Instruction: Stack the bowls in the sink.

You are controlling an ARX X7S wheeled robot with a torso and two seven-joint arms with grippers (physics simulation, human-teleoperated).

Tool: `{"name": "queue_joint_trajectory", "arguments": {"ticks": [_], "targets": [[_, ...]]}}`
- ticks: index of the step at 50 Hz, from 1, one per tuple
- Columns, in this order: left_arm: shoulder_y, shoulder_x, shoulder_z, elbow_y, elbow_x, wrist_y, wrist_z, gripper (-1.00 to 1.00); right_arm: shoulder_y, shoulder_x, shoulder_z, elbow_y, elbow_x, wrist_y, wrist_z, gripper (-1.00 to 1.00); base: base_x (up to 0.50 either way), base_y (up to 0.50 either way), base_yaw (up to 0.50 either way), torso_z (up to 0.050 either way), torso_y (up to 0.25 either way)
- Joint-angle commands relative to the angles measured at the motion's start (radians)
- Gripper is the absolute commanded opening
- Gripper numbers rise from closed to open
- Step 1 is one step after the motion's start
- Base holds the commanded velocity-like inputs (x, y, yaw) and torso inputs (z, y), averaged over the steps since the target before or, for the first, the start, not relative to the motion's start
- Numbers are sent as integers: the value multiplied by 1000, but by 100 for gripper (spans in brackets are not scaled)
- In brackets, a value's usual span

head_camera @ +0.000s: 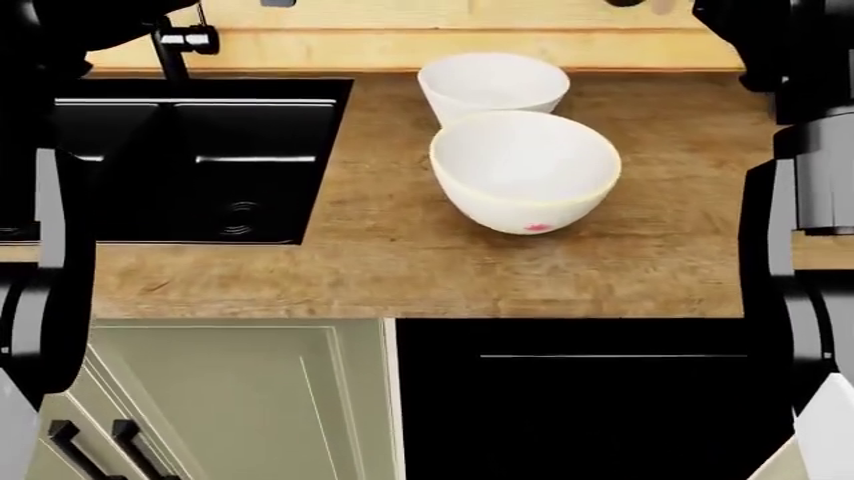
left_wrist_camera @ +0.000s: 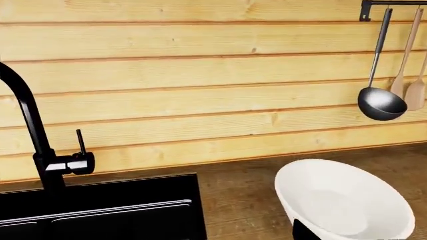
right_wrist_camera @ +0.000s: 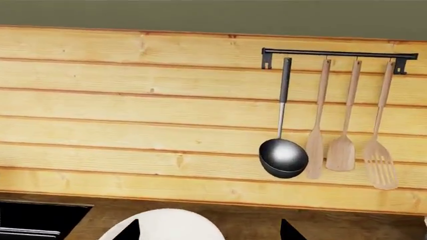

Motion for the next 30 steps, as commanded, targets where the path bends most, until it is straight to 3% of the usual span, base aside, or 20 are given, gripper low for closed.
{"name": "queue_joint_trajectory", "arguments": {"ticks": [1, 16, 30], "targets": [[7, -6, -2, 16, -6, -12, -5, 100, 5, -1, -3, 9, 2, -5, -1, 100, 395, 86, 0, 0, 0], [-4, -8, 1, 27, -9, -22, -8, 100, 15, 4, -5, -1, 5, 6, 3, 100, 378, 160, 0, 0, 0], [-3, -9, 0, 51, -17, -36, -13, 100, 13, 13, -4, -28, 11, 25, 12, 100, 440, 20, 0, 0, 1]]}}
